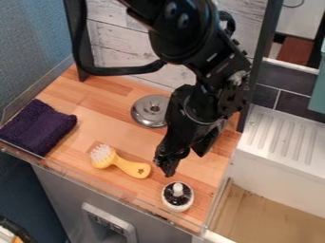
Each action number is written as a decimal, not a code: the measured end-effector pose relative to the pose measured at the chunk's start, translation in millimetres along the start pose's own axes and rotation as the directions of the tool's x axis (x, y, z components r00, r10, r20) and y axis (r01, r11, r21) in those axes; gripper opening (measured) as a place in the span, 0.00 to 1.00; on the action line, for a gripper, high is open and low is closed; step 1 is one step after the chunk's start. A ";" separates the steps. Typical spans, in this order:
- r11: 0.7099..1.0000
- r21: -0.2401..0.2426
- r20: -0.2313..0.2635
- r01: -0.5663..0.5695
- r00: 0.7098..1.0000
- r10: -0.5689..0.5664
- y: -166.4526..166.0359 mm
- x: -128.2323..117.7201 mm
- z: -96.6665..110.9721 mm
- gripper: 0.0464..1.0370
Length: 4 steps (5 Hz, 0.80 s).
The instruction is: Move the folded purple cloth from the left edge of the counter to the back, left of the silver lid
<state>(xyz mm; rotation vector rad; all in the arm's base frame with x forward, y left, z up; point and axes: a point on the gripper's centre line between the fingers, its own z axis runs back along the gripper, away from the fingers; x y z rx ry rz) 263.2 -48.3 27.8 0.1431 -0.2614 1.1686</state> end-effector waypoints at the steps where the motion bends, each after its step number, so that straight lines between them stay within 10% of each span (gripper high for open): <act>1: 1.000 0.027 -0.003 0.005 1.000 -0.005 3.7 -2.2 -6.5 0.96; 4: 0.978 0.077 0.012 -0.195 0.981 0.194 44.9 54.4 -14.1 0.96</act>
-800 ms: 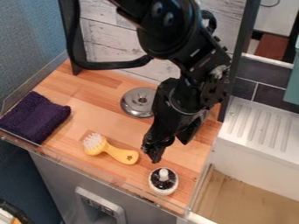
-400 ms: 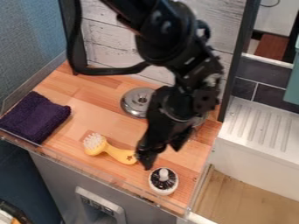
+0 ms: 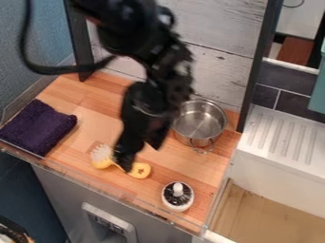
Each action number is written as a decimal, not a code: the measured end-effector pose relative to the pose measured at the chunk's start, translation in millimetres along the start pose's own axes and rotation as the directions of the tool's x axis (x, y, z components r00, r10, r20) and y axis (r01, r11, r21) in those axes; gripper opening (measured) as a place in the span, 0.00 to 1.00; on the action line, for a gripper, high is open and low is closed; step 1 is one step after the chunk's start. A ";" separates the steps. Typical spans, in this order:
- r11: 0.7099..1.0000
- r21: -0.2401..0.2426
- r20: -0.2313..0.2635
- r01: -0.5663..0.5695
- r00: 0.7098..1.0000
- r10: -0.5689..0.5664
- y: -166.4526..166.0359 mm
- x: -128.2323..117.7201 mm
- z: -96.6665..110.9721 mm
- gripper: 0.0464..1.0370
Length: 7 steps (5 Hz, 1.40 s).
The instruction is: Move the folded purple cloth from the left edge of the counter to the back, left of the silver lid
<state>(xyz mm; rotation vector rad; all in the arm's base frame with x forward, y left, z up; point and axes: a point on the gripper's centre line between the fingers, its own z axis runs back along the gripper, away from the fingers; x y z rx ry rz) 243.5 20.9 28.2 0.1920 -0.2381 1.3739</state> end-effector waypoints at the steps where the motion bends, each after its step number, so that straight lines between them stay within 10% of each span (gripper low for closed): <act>1: 0.993 0.010 -0.019 -0.117 0.993 0.117 14.8 36.0 -5.3 0.96; 7: 0.933 0.102 -0.015 -0.345 0.937 0.348 45.7 174.0 -68.7 0.96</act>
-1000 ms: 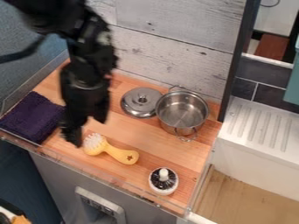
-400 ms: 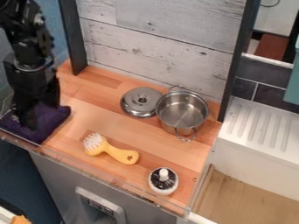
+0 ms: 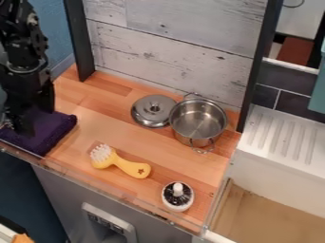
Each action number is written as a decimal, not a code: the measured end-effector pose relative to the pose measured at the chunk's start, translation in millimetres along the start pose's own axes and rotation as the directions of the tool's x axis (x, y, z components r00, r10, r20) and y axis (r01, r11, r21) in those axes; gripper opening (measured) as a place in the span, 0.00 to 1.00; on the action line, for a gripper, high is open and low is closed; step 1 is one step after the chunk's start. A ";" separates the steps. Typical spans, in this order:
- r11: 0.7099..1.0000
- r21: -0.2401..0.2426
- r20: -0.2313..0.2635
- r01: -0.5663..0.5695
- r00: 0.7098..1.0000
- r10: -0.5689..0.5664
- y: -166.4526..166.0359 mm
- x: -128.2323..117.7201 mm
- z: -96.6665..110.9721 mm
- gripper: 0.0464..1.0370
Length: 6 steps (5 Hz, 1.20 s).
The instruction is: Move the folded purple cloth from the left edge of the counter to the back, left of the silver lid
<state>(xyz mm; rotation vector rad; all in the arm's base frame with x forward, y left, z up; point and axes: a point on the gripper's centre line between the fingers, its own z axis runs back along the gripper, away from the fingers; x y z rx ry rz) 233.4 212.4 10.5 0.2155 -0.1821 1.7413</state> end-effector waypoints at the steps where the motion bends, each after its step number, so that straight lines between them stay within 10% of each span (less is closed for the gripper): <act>1: 1.000 0.016 0.014 -0.003 1.000 0.003 -5.4 5.7 -12.6 0.96; 6: 0.999 0.018 0.003 0.046 0.999 -0.046 -44.9 -4.8 -52.7 0.96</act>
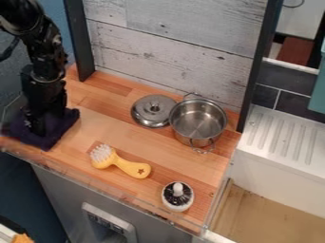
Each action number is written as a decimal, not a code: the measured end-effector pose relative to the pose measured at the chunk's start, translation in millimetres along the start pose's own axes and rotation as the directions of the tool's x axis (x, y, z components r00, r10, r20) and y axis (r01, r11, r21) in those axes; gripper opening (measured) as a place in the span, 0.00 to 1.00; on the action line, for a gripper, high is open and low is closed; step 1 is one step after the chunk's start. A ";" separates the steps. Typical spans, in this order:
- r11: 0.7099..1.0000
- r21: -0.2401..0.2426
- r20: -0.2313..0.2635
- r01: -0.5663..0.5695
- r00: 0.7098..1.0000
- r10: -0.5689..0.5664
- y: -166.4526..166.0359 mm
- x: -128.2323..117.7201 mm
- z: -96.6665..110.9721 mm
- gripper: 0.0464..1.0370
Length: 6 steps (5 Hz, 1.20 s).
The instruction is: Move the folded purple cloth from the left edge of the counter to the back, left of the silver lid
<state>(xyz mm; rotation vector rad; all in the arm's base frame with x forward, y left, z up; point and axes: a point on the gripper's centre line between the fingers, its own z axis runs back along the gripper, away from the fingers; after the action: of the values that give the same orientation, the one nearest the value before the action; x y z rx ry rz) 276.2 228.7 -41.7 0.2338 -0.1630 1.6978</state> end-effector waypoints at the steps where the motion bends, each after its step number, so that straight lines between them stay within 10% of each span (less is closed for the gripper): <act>1: 1.000 -0.021 -0.023 0.010 1.000 -0.011 -9.4 -2.1 -0.8 0.96; 6: 0.977 -0.139 -0.138 0.162 0.974 -0.181 -80.6 -58.1 9.9 0.96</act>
<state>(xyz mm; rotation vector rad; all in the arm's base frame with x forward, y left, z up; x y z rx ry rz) 364.1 181.7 -48.7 0.0231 -0.1344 1.5199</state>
